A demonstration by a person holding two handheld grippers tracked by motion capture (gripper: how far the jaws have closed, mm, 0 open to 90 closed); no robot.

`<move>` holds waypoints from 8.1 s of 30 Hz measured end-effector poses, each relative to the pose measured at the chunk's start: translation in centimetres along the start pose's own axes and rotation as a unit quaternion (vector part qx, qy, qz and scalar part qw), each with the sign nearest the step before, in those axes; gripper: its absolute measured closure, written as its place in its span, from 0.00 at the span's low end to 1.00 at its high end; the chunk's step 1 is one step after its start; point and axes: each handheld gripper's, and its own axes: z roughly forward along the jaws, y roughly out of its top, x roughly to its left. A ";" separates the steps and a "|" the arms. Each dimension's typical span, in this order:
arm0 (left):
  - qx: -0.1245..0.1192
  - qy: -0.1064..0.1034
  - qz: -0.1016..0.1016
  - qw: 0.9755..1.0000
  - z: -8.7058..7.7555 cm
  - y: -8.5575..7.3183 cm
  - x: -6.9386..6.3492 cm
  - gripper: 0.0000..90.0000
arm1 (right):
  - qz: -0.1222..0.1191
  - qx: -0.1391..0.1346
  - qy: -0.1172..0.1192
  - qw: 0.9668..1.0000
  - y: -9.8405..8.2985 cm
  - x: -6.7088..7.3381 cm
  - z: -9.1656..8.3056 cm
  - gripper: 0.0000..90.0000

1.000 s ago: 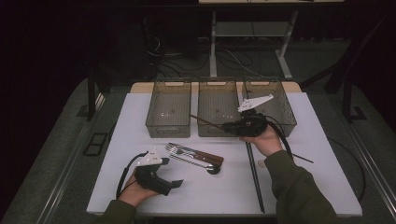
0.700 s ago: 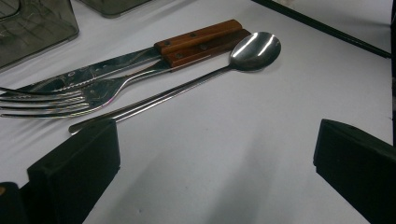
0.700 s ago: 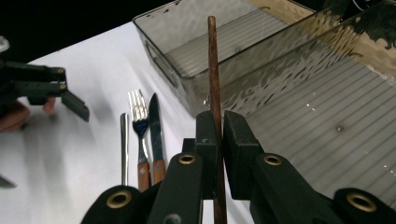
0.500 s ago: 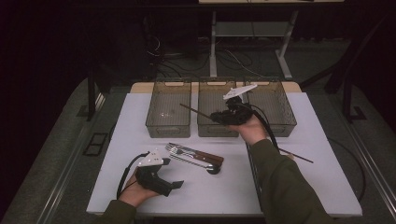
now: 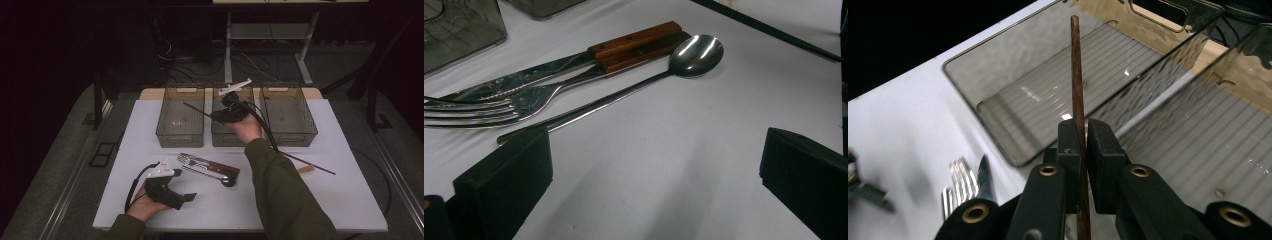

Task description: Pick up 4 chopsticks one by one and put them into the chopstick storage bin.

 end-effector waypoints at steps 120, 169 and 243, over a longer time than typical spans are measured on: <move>-0.019 -0.003 0.016 1.000 -0.2 0.1 0.1 0.00 | 0.008 -0.030 -0.008 0.999 -18.2 -8.0 -15.6 0.66; 0.004 -0.002 0.016 1.000 0.2 -0.1 0.0 0.00 | -0.045 0.096 -0.031 0.994 -23.5 -12.7 -14.9 0.94; 0.003 0.001 0.016 1.000 0.2 0.0 0.0 0.00 | -0.078 -0.024 0.067 0.994 -19.3 -8.3 -17.9 0.95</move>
